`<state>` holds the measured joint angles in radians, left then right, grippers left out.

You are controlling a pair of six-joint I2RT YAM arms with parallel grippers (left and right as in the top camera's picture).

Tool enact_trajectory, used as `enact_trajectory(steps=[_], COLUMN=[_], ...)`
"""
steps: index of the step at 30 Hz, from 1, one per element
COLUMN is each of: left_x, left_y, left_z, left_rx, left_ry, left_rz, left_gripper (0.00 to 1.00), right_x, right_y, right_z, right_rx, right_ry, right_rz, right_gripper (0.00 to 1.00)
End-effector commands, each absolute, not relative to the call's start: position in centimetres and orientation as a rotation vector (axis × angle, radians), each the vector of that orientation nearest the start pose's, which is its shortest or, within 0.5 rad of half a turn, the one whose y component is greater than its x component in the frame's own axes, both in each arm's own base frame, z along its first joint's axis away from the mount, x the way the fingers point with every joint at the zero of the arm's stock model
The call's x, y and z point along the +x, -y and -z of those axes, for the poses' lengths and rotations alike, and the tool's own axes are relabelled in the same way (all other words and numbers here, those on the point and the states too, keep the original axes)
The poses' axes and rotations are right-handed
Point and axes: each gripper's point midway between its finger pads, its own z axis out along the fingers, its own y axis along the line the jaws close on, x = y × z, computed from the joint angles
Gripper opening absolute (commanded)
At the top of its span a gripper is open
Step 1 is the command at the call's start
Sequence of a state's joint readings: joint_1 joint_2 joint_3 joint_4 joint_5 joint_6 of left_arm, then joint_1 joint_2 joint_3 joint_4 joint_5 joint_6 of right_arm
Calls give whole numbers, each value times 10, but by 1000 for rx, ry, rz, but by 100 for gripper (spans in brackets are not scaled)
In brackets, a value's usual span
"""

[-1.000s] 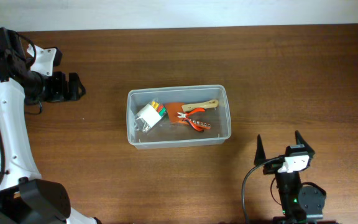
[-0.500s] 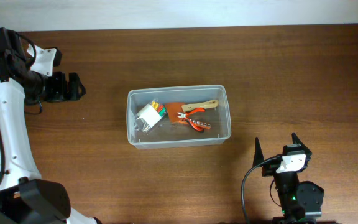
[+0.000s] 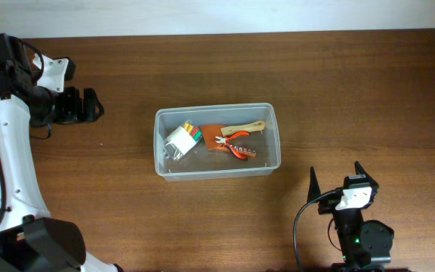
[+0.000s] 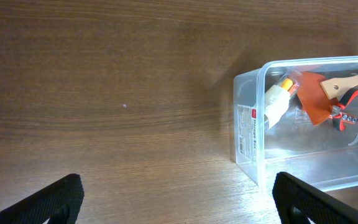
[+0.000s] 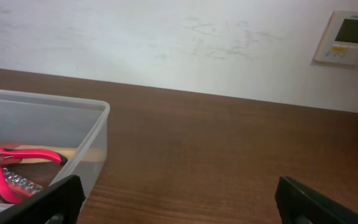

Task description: Pack container

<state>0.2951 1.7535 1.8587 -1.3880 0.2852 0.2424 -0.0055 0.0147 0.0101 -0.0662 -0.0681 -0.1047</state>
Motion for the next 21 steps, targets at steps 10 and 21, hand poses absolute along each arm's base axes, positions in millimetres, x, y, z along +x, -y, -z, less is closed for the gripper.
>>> enact_trajectory(steps=[10,21], left_x=[374,333], left_y=[-62,-35], left_z=[-234,-246], left_rx=[-28,108], left_ry=[-2760,-2772], left_rz=[292,107], left_gripper=[99,99], right_x=[246,246], right_y=[-13,-13], right_z=[-158,-158], right_rx=[-137,-137], right_ry=[-1636,-1636], right_rz=[10,11], right_gripper=[99,99])
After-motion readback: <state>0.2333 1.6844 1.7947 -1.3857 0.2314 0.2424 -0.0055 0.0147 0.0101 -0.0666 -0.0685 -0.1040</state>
